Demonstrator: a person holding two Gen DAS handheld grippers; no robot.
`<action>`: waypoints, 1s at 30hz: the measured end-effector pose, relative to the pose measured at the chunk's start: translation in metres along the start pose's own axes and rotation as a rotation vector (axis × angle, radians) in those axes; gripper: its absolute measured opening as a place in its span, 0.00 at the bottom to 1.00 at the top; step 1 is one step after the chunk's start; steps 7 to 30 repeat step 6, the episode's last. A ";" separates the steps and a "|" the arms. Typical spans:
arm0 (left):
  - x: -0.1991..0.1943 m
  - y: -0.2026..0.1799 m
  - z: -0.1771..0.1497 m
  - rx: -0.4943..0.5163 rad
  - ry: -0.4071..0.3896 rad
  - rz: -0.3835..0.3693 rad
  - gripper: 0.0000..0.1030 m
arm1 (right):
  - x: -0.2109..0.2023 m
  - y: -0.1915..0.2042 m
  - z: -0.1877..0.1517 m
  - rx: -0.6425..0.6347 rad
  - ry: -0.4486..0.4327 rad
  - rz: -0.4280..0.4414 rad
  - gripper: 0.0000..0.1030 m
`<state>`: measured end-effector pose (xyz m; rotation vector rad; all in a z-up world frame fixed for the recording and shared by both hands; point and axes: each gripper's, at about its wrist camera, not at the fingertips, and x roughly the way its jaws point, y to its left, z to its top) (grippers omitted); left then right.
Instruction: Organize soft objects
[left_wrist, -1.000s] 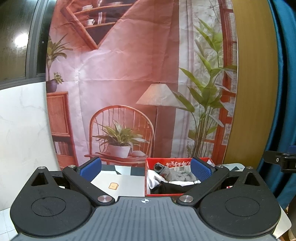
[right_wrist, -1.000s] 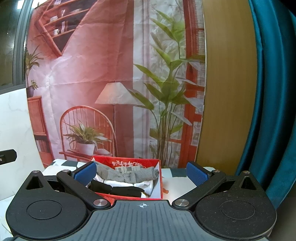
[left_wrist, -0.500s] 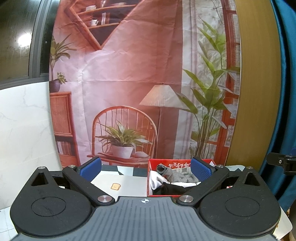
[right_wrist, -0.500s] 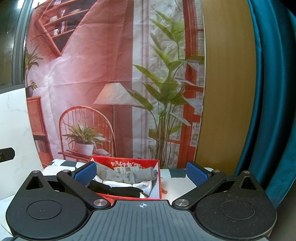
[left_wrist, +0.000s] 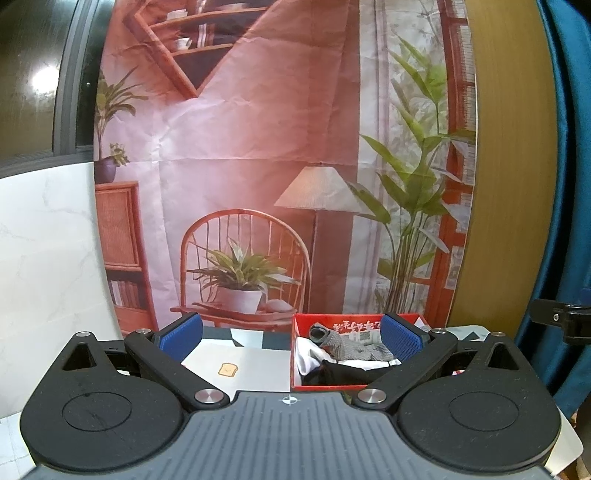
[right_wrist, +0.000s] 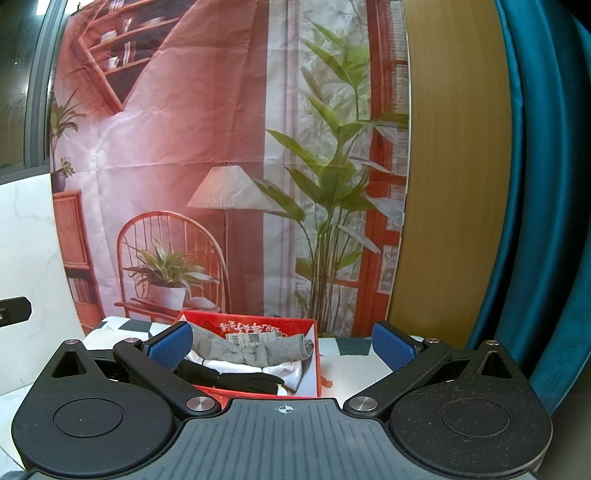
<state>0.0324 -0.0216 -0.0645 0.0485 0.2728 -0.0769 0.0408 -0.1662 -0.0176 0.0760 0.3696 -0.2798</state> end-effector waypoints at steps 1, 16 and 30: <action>-0.001 0.000 0.000 0.003 -0.005 -0.001 1.00 | 0.000 0.000 0.000 0.000 0.001 0.001 1.00; -0.001 0.003 0.001 0.005 -0.013 -0.008 1.00 | 0.000 0.000 0.000 0.001 0.000 0.001 1.00; -0.001 0.003 0.001 0.005 -0.013 -0.008 1.00 | 0.000 0.000 0.000 0.001 0.000 0.001 1.00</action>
